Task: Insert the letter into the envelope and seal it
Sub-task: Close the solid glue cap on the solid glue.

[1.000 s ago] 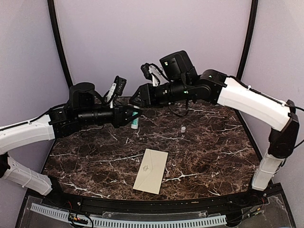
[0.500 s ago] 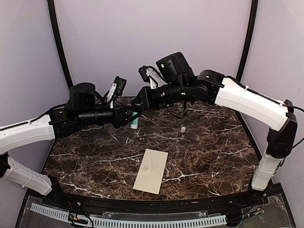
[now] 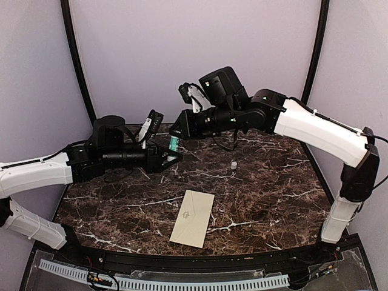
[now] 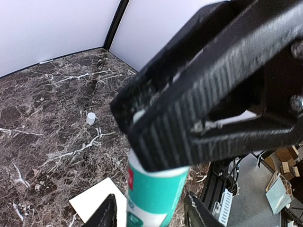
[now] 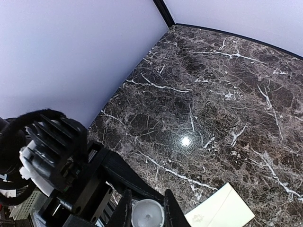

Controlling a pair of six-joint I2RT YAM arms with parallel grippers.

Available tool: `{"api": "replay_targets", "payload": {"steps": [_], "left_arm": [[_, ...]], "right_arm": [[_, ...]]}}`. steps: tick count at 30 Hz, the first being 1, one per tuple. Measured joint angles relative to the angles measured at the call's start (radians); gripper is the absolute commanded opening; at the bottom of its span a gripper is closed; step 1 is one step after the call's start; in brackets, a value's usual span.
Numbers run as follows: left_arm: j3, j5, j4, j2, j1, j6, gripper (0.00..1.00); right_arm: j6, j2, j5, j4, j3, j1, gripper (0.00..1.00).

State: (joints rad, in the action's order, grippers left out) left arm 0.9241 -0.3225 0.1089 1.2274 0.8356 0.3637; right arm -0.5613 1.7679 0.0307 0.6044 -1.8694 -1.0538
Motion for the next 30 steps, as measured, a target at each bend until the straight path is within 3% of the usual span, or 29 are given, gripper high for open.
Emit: {"api": "replay_targets", "payload": {"steps": [5,15,20,23,27,30], "left_arm": [[-0.026,-0.007,-0.007,-0.003,0.000,0.014,0.35],[-0.026,-0.009,0.000,-0.005,0.000,0.016,0.33],[-0.026,-0.010,0.008,-0.005,0.000,0.014,0.18],[-0.025,-0.010,0.016,-0.005,0.005,0.013,0.12],[-0.025,-0.007,0.016,-0.005,0.005,0.015,0.07],[-0.025,-0.006,0.015,-0.005,0.005,0.018,0.05]], "right_arm": [[0.000,0.000,-0.003,-0.003,0.000,0.000,0.15],[0.000,0.000,-0.002,-0.005,0.000,0.000,0.13],[0.000,0.000,-0.002,-0.007,0.000,0.000,0.14],[0.000,0.000,-0.002,-0.010,0.000,0.000,0.21],[-0.002,-0.001,0.005,-0.017,0.005,0.006,0.49],[-0.008,-0.014,0.018,-0.043,0.041,0.013,0.59]]}}
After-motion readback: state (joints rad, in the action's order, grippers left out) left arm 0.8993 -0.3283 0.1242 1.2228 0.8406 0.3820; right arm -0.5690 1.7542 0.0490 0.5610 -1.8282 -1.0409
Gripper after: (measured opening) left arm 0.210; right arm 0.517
